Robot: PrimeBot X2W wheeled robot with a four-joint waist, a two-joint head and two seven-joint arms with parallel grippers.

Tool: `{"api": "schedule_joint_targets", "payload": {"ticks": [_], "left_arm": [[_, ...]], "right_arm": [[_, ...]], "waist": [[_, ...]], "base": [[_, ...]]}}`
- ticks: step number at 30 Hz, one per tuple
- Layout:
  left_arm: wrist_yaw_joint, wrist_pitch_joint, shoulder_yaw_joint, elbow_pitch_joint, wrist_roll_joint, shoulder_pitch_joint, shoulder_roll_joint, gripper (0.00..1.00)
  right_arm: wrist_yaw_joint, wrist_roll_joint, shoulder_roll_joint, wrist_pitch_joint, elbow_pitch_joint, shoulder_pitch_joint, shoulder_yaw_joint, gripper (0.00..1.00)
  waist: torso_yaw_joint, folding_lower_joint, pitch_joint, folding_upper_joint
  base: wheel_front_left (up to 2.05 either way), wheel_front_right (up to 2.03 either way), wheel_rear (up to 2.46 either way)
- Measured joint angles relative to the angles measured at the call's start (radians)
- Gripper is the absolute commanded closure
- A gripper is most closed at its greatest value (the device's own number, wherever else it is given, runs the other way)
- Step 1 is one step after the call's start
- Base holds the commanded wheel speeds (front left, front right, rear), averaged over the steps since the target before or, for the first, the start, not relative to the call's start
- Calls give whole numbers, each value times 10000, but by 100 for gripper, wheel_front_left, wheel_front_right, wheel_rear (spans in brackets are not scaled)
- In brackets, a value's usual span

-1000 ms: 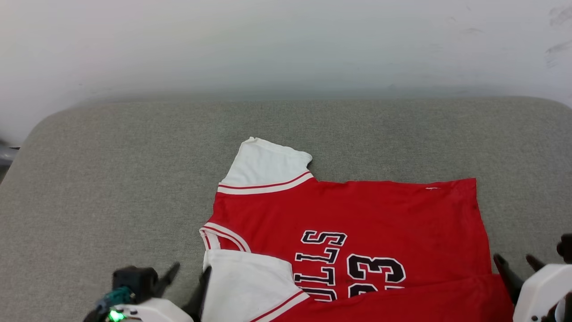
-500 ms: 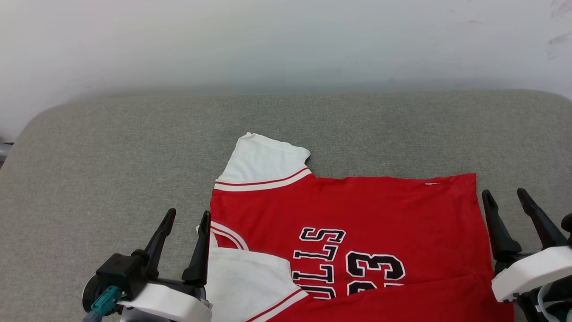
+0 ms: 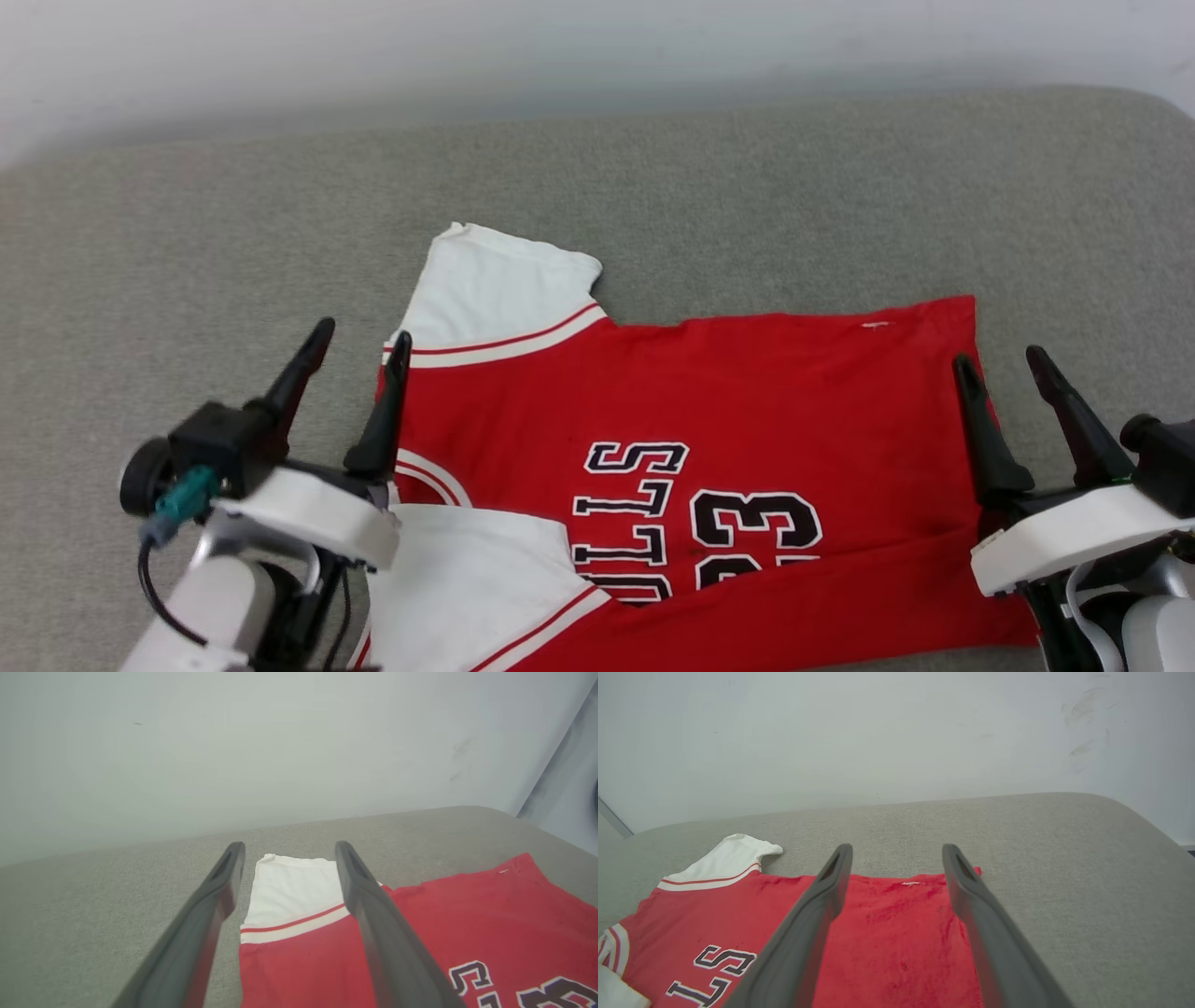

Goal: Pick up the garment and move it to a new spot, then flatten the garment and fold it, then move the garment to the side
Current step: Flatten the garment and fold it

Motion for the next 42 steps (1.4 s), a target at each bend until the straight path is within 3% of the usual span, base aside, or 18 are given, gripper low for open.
{"api": "schedule_joint_targets", "payload": {"ticks": [6, 11, 23, 27, 36, 37, 38, 41, 42], "left_arm": [[-859, 2429, -182, 930, -40, -2039, 1185, 0], [-1319, 4719, -332, 1406, -476, -3684, 2057, 0], [-1603, 10138, -953, 2067, -2104, -6416, 3708, 0], [-1507, 10926, -953, 2359, -2383, -6767, 3756, 0], [-1097, 11093, -775, 3152, -2489, -7005, 3722, 2], [-1024, 11093, -729, 3225, -2587, -7005, 3678, 71], [-934, 11150, -644, 3313, -2775, -7004, 3576, 100], [-888, 11229, -541, 3350, -3156, -6966, 3302, 100], [-922, 10266, -518, 3336, -3020, -6721, 3085, 100]], "right_arm": [[0, -144, 169, 40, -50, -399, 173, 0], [2, -82, 397, -109, 127, -742, 510, 0], [0, 265, 635, -821, 859, -1310, 1074, 0], [2, 328, 658, -951, 1068, -1348, 1151, 0], [2, 351, 688, -1087, 1281, -1533, 1244, 0], [2, 351, 688, -1087, 1294, -1534, 1237, 0], [2, 345, 690, -1087, 1306, -1534, 1231, 0], [2, 272, 698, -1055, 1319, -1531, 1193, 0], [2, 138, 658, -863, 1262, -1522, 1116, 0]], "waist": [[-576, 1, 920, 0], [-1204, 2, 1601, 0], [-2485, 2, 2820, 0], [-2742, 2, 3070, -1], [-2965, 0, 3397, 0], [-2959, 0, 3407, 0], [-2945, 0, 3409, 0], [-2857, 0, 3360, 0], [-2672, 1, 3122, 0]], "base": [[0, 0, 0], [0, 0, 0], [0, 0, 0], [0, 0, 0], [0, 0, 0], [0, 0, 0], [0, 0, 0], [0, 0, 0], [0, 0, 0]]}}
